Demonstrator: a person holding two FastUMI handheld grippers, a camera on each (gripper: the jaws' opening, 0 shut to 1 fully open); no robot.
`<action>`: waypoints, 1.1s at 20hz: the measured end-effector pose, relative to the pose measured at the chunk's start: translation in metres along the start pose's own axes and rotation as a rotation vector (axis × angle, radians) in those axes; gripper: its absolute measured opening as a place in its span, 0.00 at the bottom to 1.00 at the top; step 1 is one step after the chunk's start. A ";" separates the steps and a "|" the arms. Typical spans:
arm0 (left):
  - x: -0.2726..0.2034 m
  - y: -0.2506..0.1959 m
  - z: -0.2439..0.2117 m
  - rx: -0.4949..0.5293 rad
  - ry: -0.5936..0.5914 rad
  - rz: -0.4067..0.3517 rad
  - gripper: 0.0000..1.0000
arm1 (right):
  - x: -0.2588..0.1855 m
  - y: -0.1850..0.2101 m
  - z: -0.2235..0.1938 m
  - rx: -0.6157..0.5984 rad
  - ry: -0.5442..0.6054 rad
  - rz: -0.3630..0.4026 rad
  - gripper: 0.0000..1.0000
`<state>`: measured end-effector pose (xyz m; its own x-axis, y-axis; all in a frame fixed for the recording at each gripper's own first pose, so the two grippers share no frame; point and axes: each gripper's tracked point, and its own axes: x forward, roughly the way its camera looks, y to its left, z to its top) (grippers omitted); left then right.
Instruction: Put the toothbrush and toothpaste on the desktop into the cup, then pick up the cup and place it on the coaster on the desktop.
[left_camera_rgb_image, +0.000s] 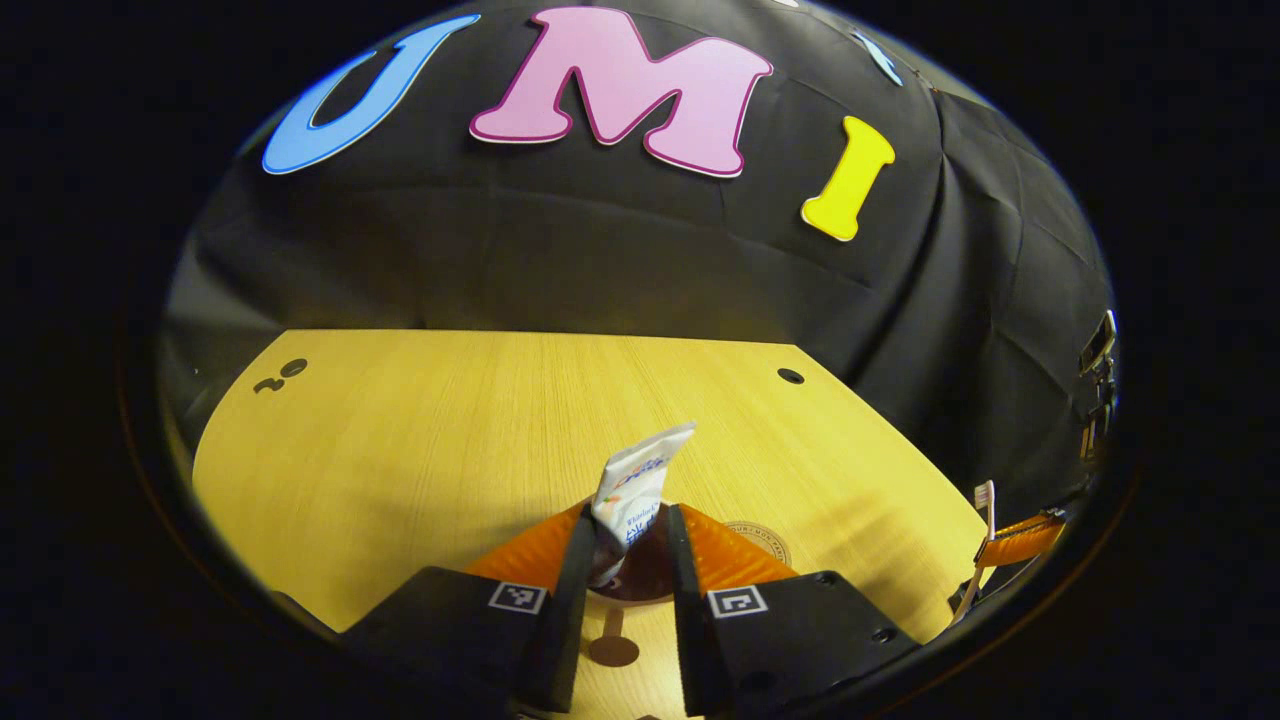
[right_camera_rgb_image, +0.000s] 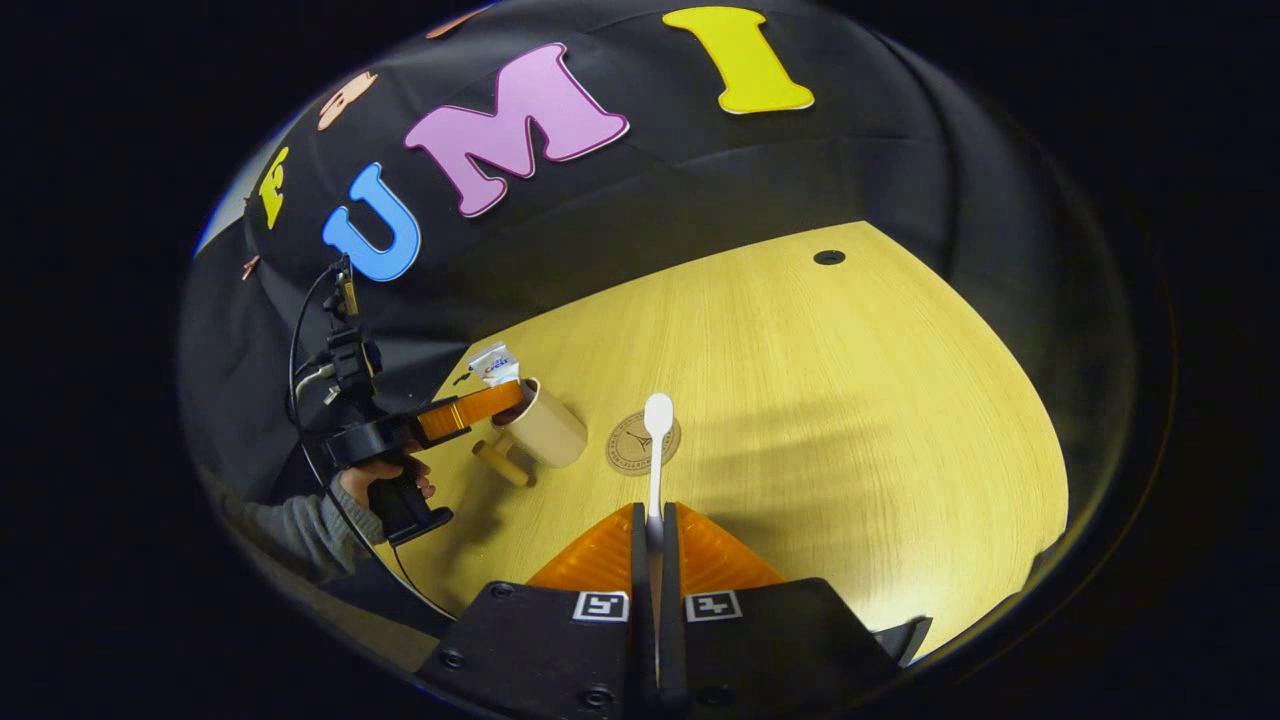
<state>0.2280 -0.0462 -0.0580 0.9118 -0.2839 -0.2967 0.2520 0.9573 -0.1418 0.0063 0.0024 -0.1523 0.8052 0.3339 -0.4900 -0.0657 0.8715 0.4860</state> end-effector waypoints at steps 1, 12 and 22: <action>-0.005 0.004 -0.001 0.002 0.000 0.011 0.47 | 0.003 0.005 0.002 -0.001 -0.002 0.012 0.06; -0.092 0.020 0.009 -0.035 -0.041 0.091 0.65 | 0.055 0.099 0.082 0.014 -0.144 0.254 0.05; -0.165 0.007 -0.032 -0.129 0.017 0.149 0.66 | 0.122 0.161 0.143 0.023 -0.240 0.388 0.06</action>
<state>0.0688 0.0055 -0.0399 0.9300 -0.1418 -0.3391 0.0702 0.9741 -0.2149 0.1788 0.1320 -0.0302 0.8376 0.5391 -0.0885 -0.3785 0.6895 0.6175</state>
